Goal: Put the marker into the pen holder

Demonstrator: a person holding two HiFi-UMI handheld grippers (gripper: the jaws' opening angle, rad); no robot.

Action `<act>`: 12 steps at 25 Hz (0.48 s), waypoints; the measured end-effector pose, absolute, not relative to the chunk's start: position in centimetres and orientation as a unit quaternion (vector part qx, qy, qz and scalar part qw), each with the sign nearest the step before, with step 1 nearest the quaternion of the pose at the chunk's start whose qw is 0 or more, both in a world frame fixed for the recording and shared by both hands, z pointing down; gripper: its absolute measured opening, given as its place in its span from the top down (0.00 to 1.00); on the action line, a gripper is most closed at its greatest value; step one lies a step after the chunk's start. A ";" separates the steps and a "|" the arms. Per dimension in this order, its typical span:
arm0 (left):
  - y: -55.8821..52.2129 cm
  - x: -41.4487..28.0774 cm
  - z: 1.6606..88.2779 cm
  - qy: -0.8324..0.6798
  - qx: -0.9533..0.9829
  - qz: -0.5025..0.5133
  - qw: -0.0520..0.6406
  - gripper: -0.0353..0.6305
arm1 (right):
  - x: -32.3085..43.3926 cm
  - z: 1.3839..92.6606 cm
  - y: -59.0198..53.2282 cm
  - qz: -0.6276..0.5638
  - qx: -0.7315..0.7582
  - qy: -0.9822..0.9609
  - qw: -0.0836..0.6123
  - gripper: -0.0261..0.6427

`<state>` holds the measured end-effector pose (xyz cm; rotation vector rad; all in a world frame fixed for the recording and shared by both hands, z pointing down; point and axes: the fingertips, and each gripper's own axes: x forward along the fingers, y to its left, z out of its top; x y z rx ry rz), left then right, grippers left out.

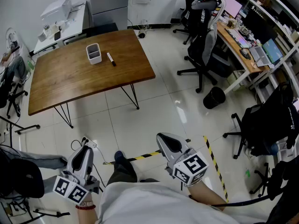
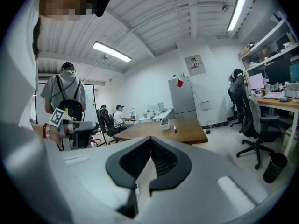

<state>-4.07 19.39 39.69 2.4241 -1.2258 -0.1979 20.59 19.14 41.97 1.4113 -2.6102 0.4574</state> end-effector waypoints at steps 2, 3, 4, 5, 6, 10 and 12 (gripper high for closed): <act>16.9 -5.4 39.1 -0.436 0.874 -0.071 0.203 0.85 | 19.3 41.1 16.8 0.146 0.472 -0.867 0.062 0.96; 15.5 -6.1 38.9 -0.434 0.875 -0.071 0.201 0.85 | 18.6 40.8 15.5 0.143 0.474 -0.867 0.058 0.96; 14.0 -6.8 38.7 -0.433 0.876 -0.072 0.200 0.85 | 17.9 40.5 14.1 0.141 0.477 -0.866 0.055 0.96; 12.5 -7.5 38.5 -0.433 0.876 -0.072 0.200 0.85 | 17.2 40.2 12.7 0.141 0.478 -0.865 0.053 0.96; 11.1 -8.2 38.4 -0.432 0.876 -0.074 0.199 0.85 | 16.4 40.0 11.4 0.141 0.477 -0.866 0.052 0.96; 6.5 -9.9 37.6 -0.419 0.885 -0.074 0.191 0.85 | 13.4 39.5 7.2 0.140 0.467 -0.871 0.054 0.96; 4.5 -10.7 37.1 -0.416 0.887 -0.075 0.184 0.85 | 12.6 39.7 5.0 0.143 0.472 -0.868 0.056 0.96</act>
